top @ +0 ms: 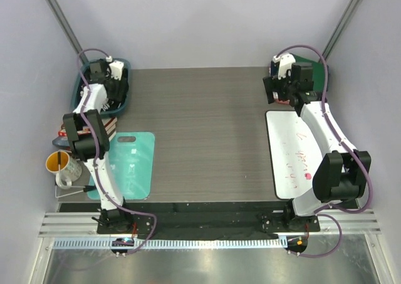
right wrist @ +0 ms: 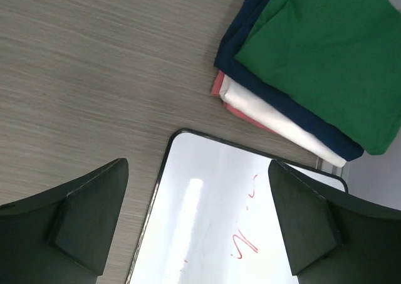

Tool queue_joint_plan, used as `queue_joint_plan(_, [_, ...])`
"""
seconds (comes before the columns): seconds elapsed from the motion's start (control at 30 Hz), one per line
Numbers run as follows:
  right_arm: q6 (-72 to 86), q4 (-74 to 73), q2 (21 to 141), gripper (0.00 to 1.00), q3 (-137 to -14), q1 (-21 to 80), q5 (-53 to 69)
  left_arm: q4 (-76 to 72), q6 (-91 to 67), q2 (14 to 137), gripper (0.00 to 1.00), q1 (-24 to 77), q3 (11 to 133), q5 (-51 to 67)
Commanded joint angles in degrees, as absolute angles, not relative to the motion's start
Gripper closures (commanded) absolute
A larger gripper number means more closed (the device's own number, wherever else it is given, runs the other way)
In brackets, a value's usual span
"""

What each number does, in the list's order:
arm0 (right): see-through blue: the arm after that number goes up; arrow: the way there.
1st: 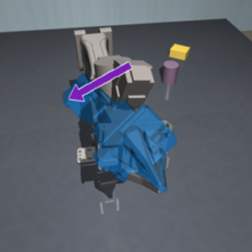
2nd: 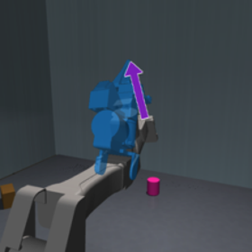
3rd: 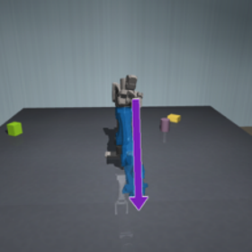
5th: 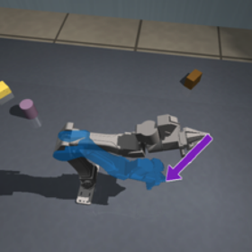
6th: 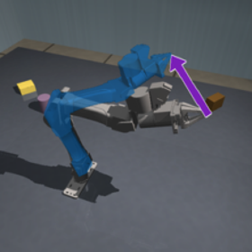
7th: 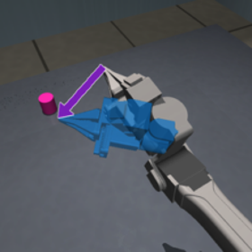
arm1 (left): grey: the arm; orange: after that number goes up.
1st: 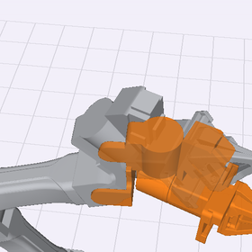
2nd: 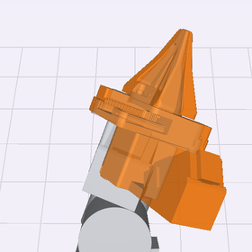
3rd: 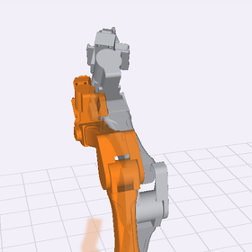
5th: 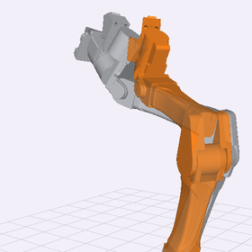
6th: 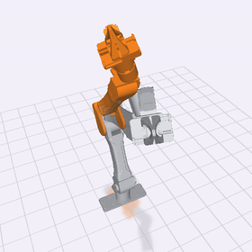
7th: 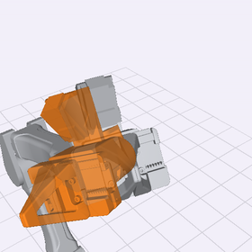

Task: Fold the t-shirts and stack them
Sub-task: Grab crumpled tshirt from bin with the left arm

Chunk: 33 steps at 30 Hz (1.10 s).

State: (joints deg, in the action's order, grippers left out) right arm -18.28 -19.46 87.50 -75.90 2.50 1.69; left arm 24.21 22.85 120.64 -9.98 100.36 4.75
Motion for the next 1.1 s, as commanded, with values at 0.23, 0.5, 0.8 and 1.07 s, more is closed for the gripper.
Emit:
queue_joint_plan(0.23, [-19.7,-20.3,86.0,0.0,-71.7,2.6,5.7,33.6,20.1,129.2,0.35,-14.2,113.2,1.3])
queue_joint_plan(0.5, [-16.1,-20.0,87.4,0.0,-73.1,2.7,8.0,34.5,20.7,133.9,0.93,-14.2,113.4,1.7])
queue_joint_plan(0.8, [-16.0,-19.9,88.2,0.0,-73.6,4.2,6.4,29.4,14.5,116.6,1.0,-13.9,108.5,15.1])
queue_joint_plan(1.07, [-15.4,-18.1,86.9,0.01,-73.6,6.7,3.5,33.9,12.3,97.6,1.0,-4.9,110.8,32.2])
